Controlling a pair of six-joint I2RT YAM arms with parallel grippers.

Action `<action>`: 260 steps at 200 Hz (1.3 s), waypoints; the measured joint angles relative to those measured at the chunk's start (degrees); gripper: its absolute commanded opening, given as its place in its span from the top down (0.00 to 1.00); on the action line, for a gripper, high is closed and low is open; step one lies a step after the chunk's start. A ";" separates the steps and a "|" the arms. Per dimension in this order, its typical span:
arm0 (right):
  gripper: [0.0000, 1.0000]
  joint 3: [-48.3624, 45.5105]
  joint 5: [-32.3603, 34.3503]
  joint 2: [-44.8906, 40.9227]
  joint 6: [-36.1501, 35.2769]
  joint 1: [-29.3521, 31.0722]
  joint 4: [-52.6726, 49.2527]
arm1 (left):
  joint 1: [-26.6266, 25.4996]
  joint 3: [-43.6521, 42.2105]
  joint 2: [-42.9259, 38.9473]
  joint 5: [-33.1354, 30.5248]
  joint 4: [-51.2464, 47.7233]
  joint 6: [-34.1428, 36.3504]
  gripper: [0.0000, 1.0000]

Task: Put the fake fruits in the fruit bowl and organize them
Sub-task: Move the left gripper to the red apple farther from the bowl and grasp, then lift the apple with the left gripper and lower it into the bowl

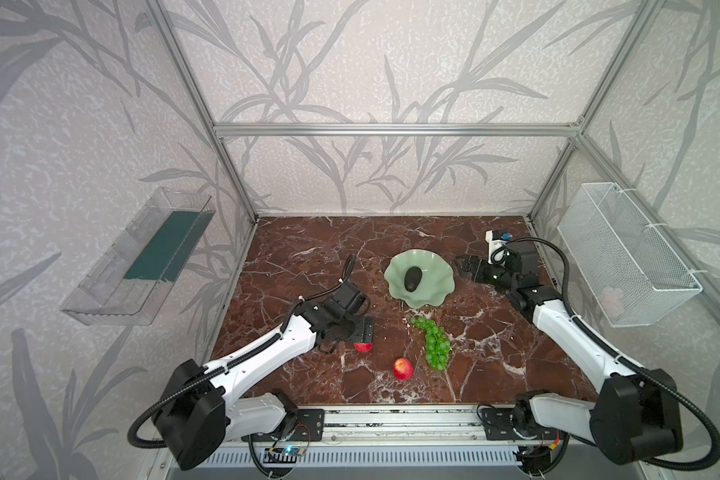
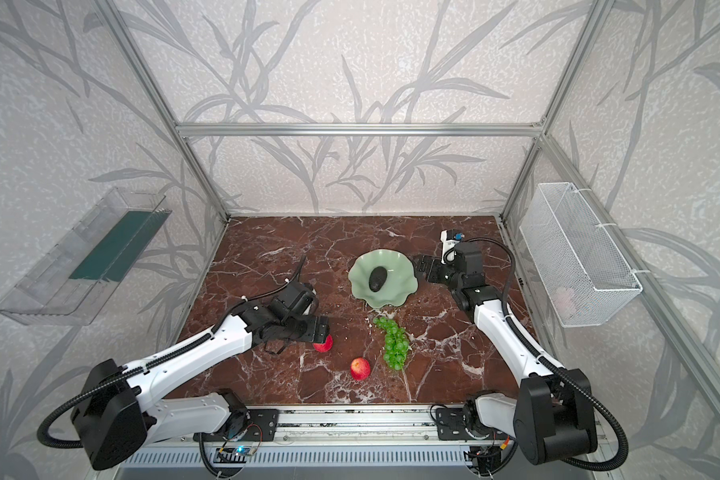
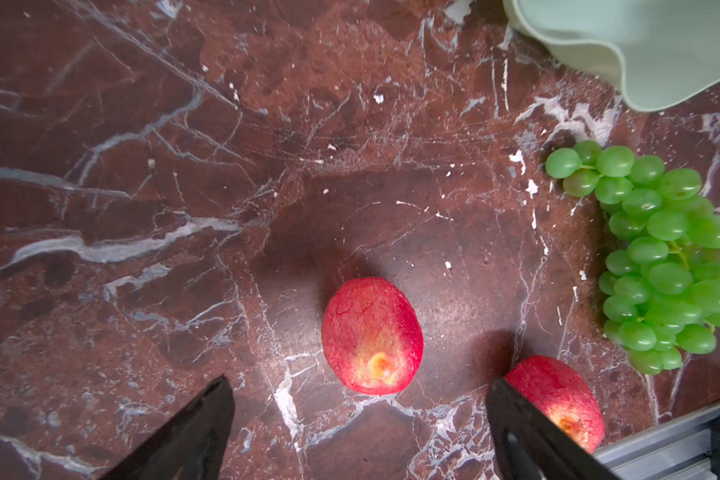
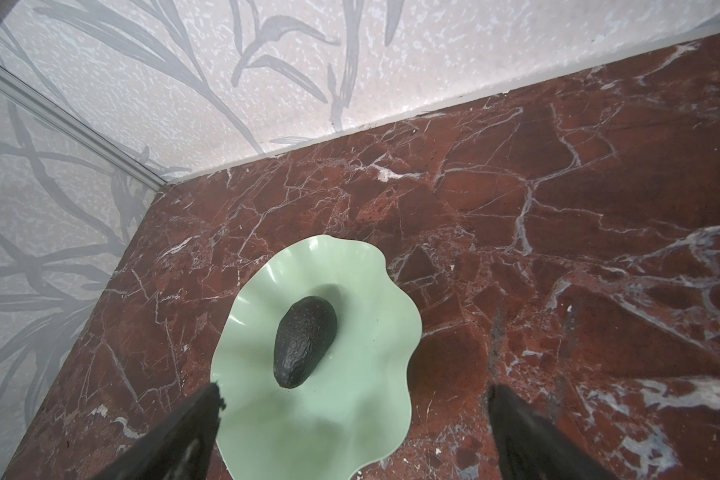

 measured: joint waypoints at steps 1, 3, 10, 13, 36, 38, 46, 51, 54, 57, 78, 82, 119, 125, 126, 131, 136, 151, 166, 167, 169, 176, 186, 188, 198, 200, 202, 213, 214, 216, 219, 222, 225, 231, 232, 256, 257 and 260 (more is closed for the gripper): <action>0.01 -0.02 0.00 0.00 -0.02 0.00 0.00 | -0.02 -0.02 0.09 0.07 0.04 0.00 0.05; 0.01 -0.04 0.02 0.00 -0.02 0.00 0.00 | -0.07 -0.02 0.46 0.17 0.15 0.00 0.06; 0.01 -0.09 0.04 0.00 -0.02 0.00 -0.04 | -0.22 -0.02 1.51 0.46 0.59 -0.02 0.06; 0.01 -0.11 0.02 0.00 -0.02 0.00 -0.04 | -0.33 -0.02 2.01 0.66 0.81 -0.04 0.06; 0.01 -0.11 0.04 -0.22 -0.02 0.00 -0.04 | -0.83 0.00 5.20 1.70 2.19 -0.20 0.06; 0.01 -0.11 0.04 -0.24 -0.02 0.00 -0.04 | -0.83 0.00 5.46 1.79 2.23 -0.17 0.07; 0.01 -0.11 0.04 -0.44 -0.04 0.00 -0.04 | -0.90 0.02 6.47 2.05 2.45 -0.17 0.07; 0.01 -0.11 0.04 -0.55 -0.04 0.00 -0.04 | -0.92 0.02 6.99 2.25 2.49 -0.17 0.07; 0.01 -0.11 0.04 -0.63 -0.04 0.00 -0.04 | -0.94 0.02 7.23 2.36 2.49 -0.17 0.08; 0.01 -0.13 0.04 -0.68 -0.04 0.00 -0.07 | -1.01 0.02 7.58 2.47 2.54 -0.17 0.08; 0.01 -0.13 0.04 -0.96 -0.07 0.00 -0.04 | -1.27 0.02 9.11 3.10 2.71 -0.24 0.09; 0.01 -0.13 0.04 -0.98 -0.07 0.00 -0.04 | -1.29 0.02 9.27 3.15 2.73 -0.26 0.09; 0.01 -0.39 0.04 -0.98 -0.02 0.00 -0.04 | -1.57 -0.66 9.81 3.30 3.19 -0.42 0.09; 0.01 -0.44 0.04 -0.98 -0.02 0.00 -0.02 | -1.57 -0.70 9.90 3.28 3.21 -0.44 0.09; 0.01 -0.44 0.02 -0.98 -0.02 0.00 -0.02 | -1.57 -0.72 9.90 3.28 3.21 -0.44 0.09; 0.01 -0.46 0.02 -0.98 -0.02 0.00 -0.02 | -1.57 -0.72 9.99 3.28 3.28 -0.50 0.10; 0.01 -0.46 0.02 -0.98 -0.02 0.00 -0.02 | -1.57 -0.72 10.10 3.26 3.37 -0.61 0.10; 0.01 -0.46 0.02 -0.98 -0.02 0.00 -0.02 | -1.57 -0.72 10.64 3.23 3.56 -0.94 0.13; 0.01 -0.52 0.02 -0.98 -0.02 0.00 0.00 | -1.57 -0.72 11.50 3.13 3.72 -1.16 0.16; 0.01 -0.55 0.02 -0.98 -0.02 0.00 0.00 | -1.57 -0.72 11.54 3.10 3.72 -1.14 0.16; 0.01 -0.57 0.02 -0.98 -0.02 0.00 0.00 | -1.57 -0.72 11.69 3.08 3.74 -1.22 0.17; 0.01 -0.70 0.02 -1.01 -0.02 0.00 -0.02 | -1.57 -0.72 12.09 3.04 3.76 -1.29 0.19; 0.01 -0.90 0.04 -1.03 -0.02 0.00 -0.02 | -1.57 -0.72 12.66 3.06 3.78 -1.33 0.23; 0.01 -0.92 0.04 -1.05 -0.04 0.00 -0.02 | -1.57 -0.72 12.70 3.06 3.78 -1.27 0.24; 0.01 -1.11 0.04 -1.09 -0.04 0.00 -0.02 | -1.57 -0.72 13.09 3.06 3.87 -1.46 0.28; 0.01 -1.16 0.04 -1.11 -0.04 0.00 -0.02 | -1.57 -0.72 13.14 3.06 3.87 -1.38 0.29; 0.01 -1.20 0.04 -1.14 -0.04 0.00 -0.02 | -1.57 -0.72 13.18 3.06 3.89 -1.31 0.29; 0.01 -1.40 0.04 -1.36 -0.04 0.00 -0.09 | -1.57 -0.72 13.27 2.93 4.02 -1.40 0.32; 0.01 -1.42 0.04 -1.38 -0.04 0.00 -0.07 | -1.57 -0.72 13.27 2.93 4.02 -1.42 0.33; 0.01 -1.44 0.07 -1.42 -0.04 0.00 -0.09 | -1.57 -0.72 13.27 2.89 4.04 -1.38 0.34; 0.01 -1.46 0.07 -1.51 -0.04 0.00 -0.09 | -1.57 -0.72 13.27 2.82 4.13 -1.46 0.35; 0.01 -1.51 0.07 -1.60 -0.04 0.00 -0.09 | -1.57 -0.72 13.27 2.80 4.15 -1.40 0.36; 0.01 -1.53 0.07 -1.70 -0.04 0.00 -0.09 | -1.57 -0.72 13.27 2.78 4.22 -1.49 0.38; 0.01 -1.53 0.07 -1.86 -0.07 0.00 -0.11 | -1.57 -0.72 13.27 2.73 4.26 -1.51 0.42; 0.01 -1.53 0.07 -1.90 -0.04 0.00 -0.11 | -1.57 -0.72 13.27 2.71 4.24 -1.42 0.43; 0.01 -1.53 0.07 -2.27 -0.07 0.00 -0.09 | -1.57 -0.63 13.25 2.27 4.17 -1.01 0.54; 0.01 -1.53 0.07 -2.27 -0.07 0.00 -0.09 | -1.57 -0.63 13.22 2.19 4.17 -1.11 0.55; 0.01 -1.53 0.07 -2.29 -0.07 0.00 -0.09 | -1.57 -0.63 13.22 2.05 4.15 -0.85 0.56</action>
